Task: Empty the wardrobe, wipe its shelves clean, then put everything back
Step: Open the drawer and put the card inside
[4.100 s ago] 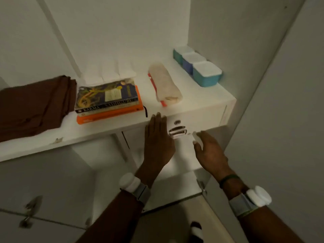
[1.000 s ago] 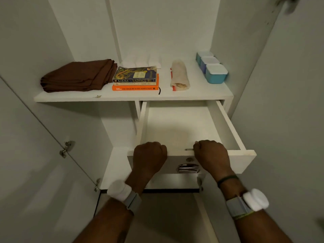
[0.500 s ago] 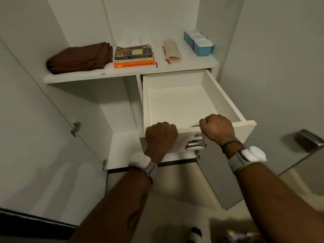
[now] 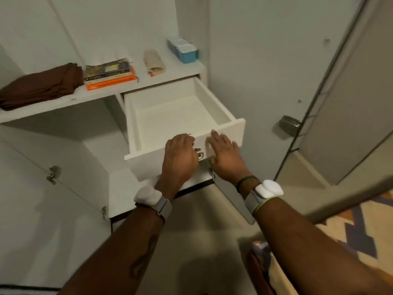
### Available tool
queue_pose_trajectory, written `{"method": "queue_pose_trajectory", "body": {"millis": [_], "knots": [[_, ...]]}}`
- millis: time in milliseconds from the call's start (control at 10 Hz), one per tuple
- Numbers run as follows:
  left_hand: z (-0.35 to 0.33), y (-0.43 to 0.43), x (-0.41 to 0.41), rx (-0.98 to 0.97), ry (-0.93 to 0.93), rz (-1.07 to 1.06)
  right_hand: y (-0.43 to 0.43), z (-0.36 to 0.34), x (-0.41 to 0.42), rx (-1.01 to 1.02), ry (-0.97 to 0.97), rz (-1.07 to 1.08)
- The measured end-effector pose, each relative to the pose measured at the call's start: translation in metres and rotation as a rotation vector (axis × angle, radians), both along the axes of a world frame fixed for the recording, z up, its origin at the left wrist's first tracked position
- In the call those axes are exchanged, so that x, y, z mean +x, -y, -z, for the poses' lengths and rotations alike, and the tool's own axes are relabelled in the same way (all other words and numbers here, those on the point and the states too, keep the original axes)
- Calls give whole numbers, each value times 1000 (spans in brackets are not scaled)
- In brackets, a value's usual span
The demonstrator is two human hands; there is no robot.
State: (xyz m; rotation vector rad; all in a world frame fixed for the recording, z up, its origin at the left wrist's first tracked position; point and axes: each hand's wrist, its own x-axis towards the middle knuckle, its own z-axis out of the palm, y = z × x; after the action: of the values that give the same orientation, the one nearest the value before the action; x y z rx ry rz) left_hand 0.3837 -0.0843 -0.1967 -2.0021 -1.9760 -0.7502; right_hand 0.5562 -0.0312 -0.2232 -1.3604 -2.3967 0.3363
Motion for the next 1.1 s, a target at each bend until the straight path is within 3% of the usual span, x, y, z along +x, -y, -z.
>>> {"method": "queue_pose_trajectory", "body": {"millis": [100,300,400,600,700,900,1100], "knots": [[32,14,70,-116,-13,153,57,55,66,-138,-43,168],[115,80,236,-669,-183,417,229,160,275,-680,88,523],[163,123,323,-885,-288,552,320,187,379,-833,119,731],[224,199,462,-1154,-497,815,450,227,505,-945,-28,1137],[237,230,516,-1222,-510,871,489,239,540,-948,-173,1272],[284,253,601,-1296,-465,1021,499,278,575,-955,-313,1376],[355,263,665,-1445,-377,1027,462,348,611,-919,-349,1397]]}}
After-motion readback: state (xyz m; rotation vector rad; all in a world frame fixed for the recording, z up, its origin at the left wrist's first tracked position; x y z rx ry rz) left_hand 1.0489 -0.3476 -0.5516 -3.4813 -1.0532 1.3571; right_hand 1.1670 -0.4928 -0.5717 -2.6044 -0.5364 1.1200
